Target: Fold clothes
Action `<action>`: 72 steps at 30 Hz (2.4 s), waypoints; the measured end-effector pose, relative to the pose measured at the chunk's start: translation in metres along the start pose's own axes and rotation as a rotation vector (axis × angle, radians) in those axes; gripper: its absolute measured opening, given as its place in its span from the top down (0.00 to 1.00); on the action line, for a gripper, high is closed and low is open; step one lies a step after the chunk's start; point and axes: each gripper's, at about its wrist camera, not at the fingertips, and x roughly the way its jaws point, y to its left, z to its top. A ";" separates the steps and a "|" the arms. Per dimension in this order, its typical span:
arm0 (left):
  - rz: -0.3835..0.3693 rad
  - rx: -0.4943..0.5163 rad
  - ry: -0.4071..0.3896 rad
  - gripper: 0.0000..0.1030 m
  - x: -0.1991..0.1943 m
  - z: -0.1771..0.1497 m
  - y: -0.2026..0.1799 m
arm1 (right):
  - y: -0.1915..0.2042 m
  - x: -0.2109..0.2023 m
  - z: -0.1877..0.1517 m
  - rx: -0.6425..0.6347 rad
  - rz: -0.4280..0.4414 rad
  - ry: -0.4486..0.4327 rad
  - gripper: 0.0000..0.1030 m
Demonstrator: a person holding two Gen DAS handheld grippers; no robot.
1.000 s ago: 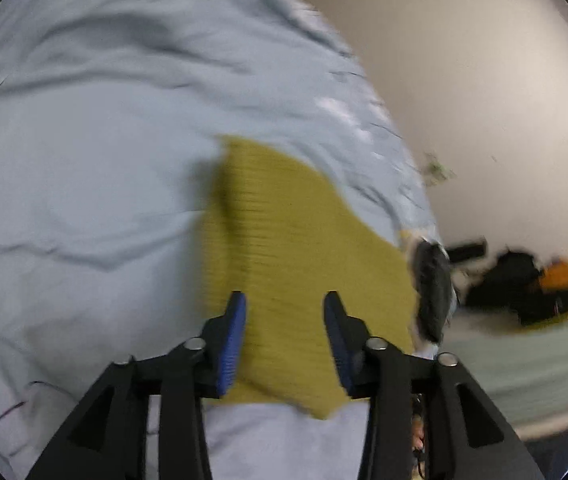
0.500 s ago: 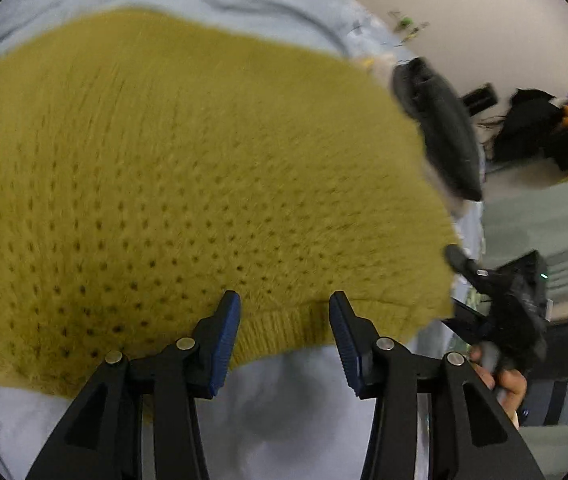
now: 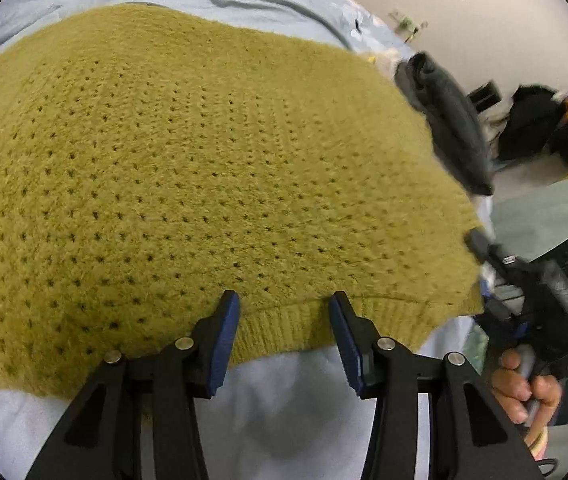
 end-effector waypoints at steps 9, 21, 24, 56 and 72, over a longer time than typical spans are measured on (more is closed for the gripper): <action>-0.091 -0.049 -0.112 0.54 -0.014 0.039 0.002 | 0.019 -0.004 0.002 -0.024 -0.083 0.003 0.73; -0.076 -0.095 -0.011 0.54 0.020 0.053 0.007 | 0.033 0.000 0.006 -0.066 -0.150 0.004 0.73; -0.090 -0.051 0.006 0.53 0.014 0.037 -0.002 | 0.042 -0.001 0.009 -0.079 -0.177 0.002 0.76; -0.094 -0.377 -0.426 0.53 -0.187 -0.045 0.197 | 0.298 0.176 -0.145 -1.098 -0.201 0.381 0.79; -0.330 -0.394 -0.332 0.43 -0.153 -0.032 0.189 | 0.261 0.174 -0.147 -0.939 -0.124 0.466 0.63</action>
